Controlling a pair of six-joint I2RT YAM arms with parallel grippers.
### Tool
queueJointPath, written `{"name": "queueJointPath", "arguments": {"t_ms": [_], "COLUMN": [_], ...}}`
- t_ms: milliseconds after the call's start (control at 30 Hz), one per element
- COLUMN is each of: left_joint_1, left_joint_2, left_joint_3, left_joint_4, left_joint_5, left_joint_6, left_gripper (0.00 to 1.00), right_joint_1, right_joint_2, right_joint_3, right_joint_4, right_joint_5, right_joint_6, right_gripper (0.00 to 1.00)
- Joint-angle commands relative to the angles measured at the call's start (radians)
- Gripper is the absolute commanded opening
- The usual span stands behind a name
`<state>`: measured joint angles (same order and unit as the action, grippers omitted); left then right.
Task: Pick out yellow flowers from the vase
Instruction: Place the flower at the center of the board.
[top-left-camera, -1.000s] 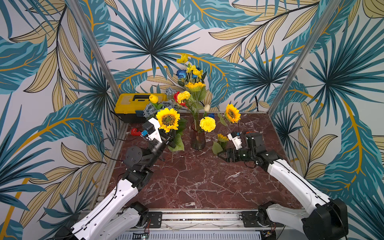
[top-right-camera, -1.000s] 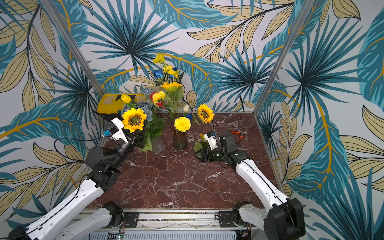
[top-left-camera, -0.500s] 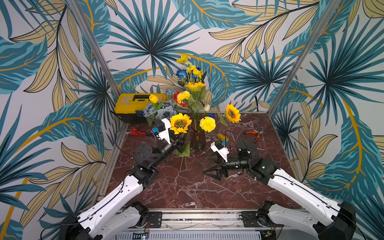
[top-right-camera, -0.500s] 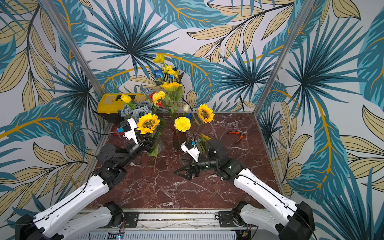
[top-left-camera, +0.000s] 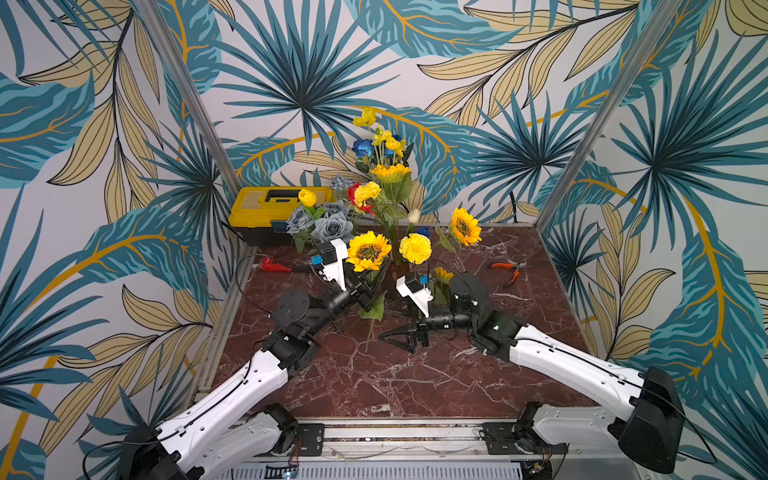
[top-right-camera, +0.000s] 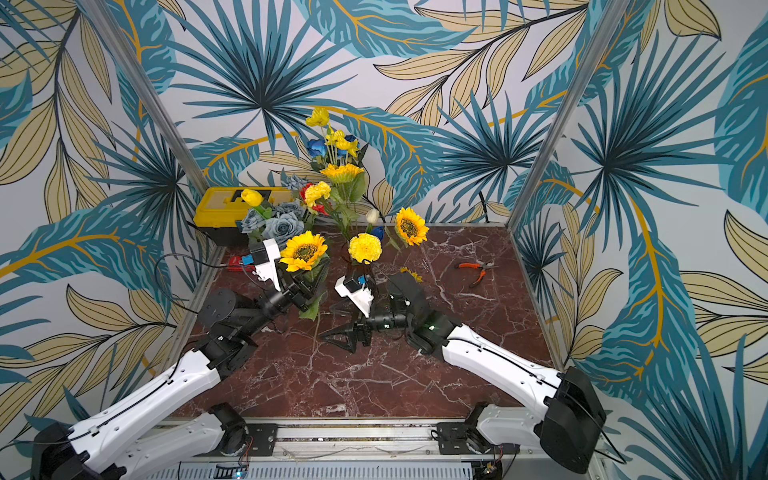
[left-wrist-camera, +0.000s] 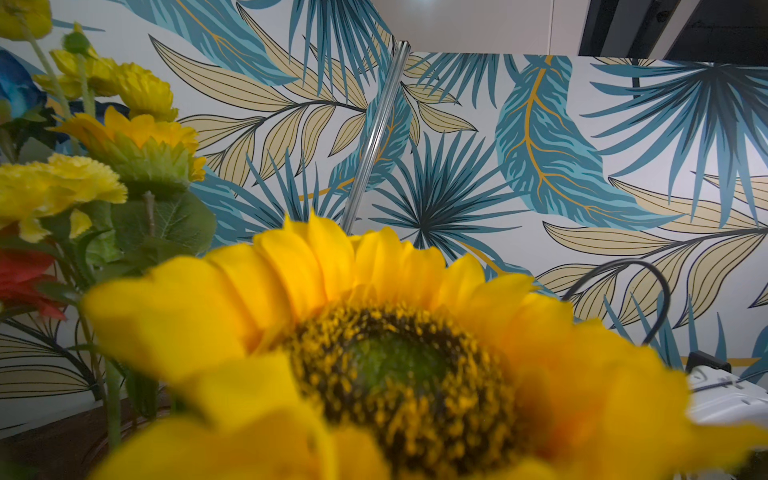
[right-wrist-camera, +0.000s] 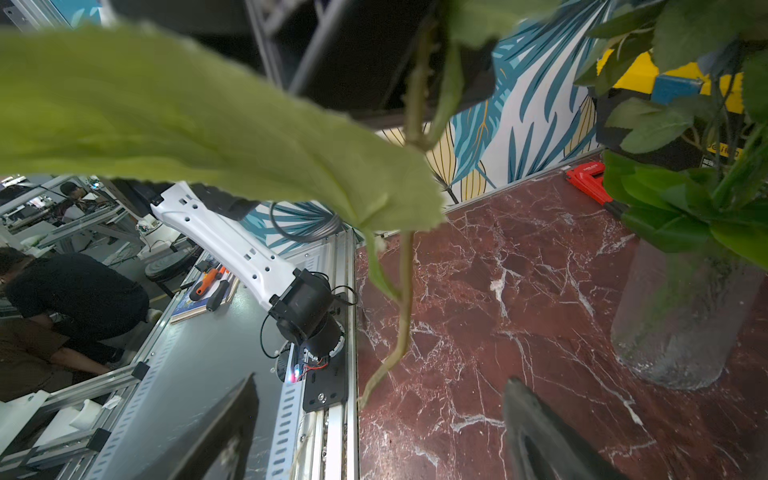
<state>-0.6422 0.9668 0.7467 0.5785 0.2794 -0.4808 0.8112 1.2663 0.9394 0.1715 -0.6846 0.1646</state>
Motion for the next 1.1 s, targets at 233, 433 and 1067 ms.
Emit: {"name": "queueJointPath", "arguments": {"t_ms": [233,433,1067], "left_joint_1": [-0.004,-0.005,-0.005], "left_joint_2": [-0.024,-0.031,-0.061], "left_joint_3": [0.008,0.001,-0.033], "left_joint_4": [0.018,0.017,0.017], "left_joint_5": [0.023,0.024,0.010], "left_joint_6": [0.006,0.013,0.044], "left_gripper": [0.11,0.11,0.47], "right_joint_1": [0.023,0.026,0.029], "right_joint_2": [0.084,0.110,0.101], "right_joint_3": [0.082,0.102,0.105], "right_joint_4": [0.102,0.118,0.079], "right_joint_5": [0.026,0.024,0.066], "right_joint_6": [0.050,0.059,0.060], "right_gripper": [0.58,0.50,0.08]}}
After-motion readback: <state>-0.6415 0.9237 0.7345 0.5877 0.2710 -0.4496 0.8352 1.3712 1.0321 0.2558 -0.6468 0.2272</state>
